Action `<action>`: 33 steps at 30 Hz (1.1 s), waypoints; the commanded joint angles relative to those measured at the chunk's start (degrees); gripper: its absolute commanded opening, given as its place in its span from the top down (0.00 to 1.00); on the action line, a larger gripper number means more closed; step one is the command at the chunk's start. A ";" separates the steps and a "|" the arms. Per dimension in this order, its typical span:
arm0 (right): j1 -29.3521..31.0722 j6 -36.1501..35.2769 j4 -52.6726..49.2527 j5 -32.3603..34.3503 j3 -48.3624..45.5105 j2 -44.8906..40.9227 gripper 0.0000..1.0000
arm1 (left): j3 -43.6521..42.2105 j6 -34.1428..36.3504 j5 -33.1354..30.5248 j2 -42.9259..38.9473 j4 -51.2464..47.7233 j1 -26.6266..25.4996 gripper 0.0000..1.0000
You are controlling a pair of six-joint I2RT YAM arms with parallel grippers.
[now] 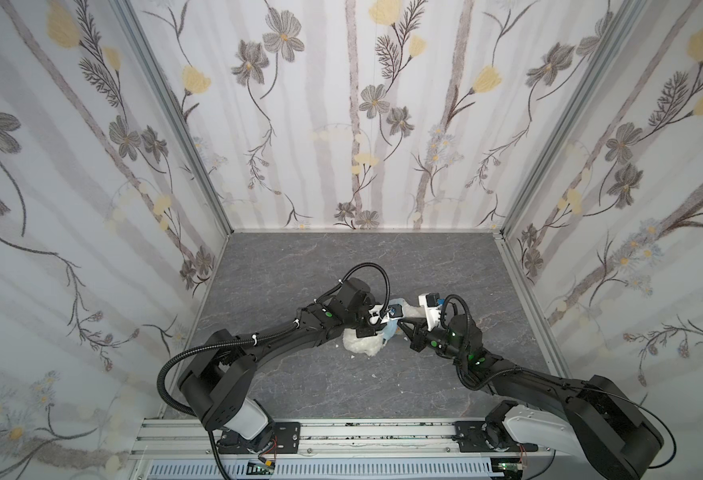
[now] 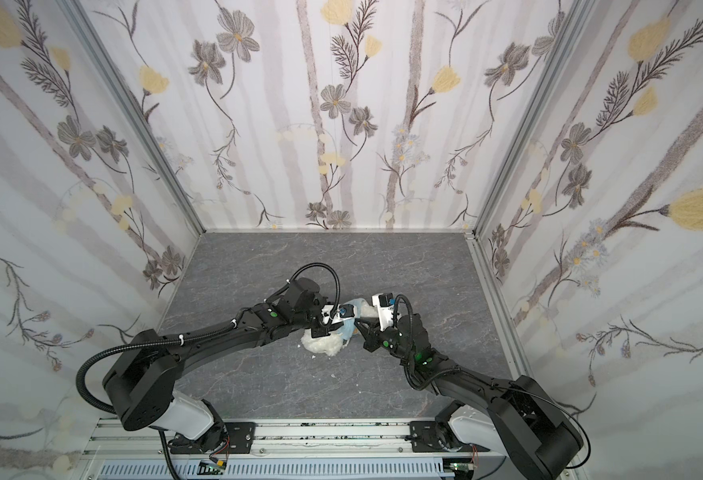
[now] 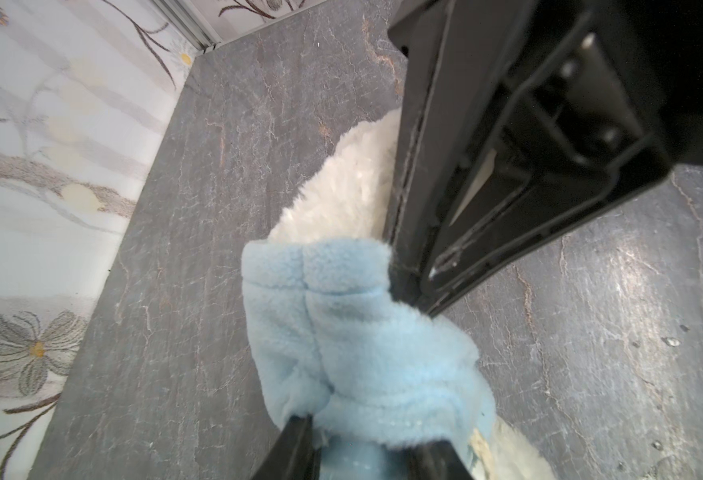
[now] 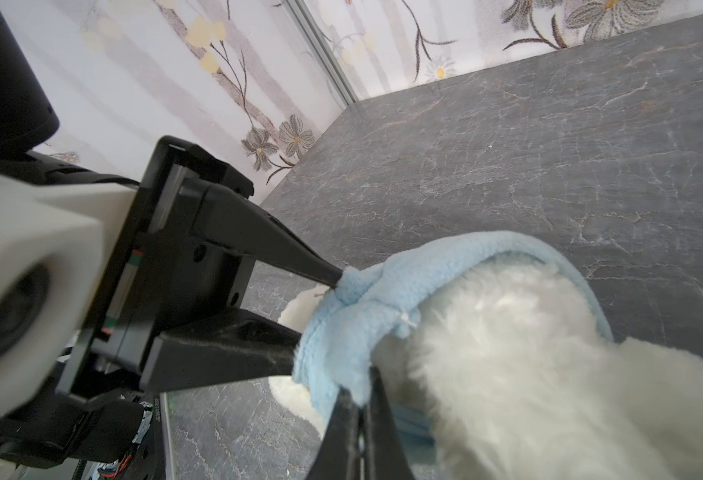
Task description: Dress the teddy bear
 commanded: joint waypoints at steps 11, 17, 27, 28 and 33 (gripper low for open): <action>1.02 5.47 12.81 1.66 -0.21 9.07 1.00 | 1.09 -6.73 8.61 4.21 8.15 0.09 0.95; -3.16 3.73 7.49 3.58 -1.69 5.54 1.00 | -2.91 -7.07 7.82 1.12 10.19 0.81 1.00; -5.31 4.91 0.08 10.57 -3.46 -1.30 1.00 | -9.00 -2.81 4.41 -5.90 10.38 0.84 1.00; -5.40 5.00 -0.19 10.99 -3.57 -1.61 1.00 | -9.42 -2.70 4.40 -6.56 10.30 0.90 1.00; -5.49 4.83 -1.97 12.05 -3.05 -2.38 1.00 | -10.94 -2.11 4.07 -8.44 10.29 0.93 1.00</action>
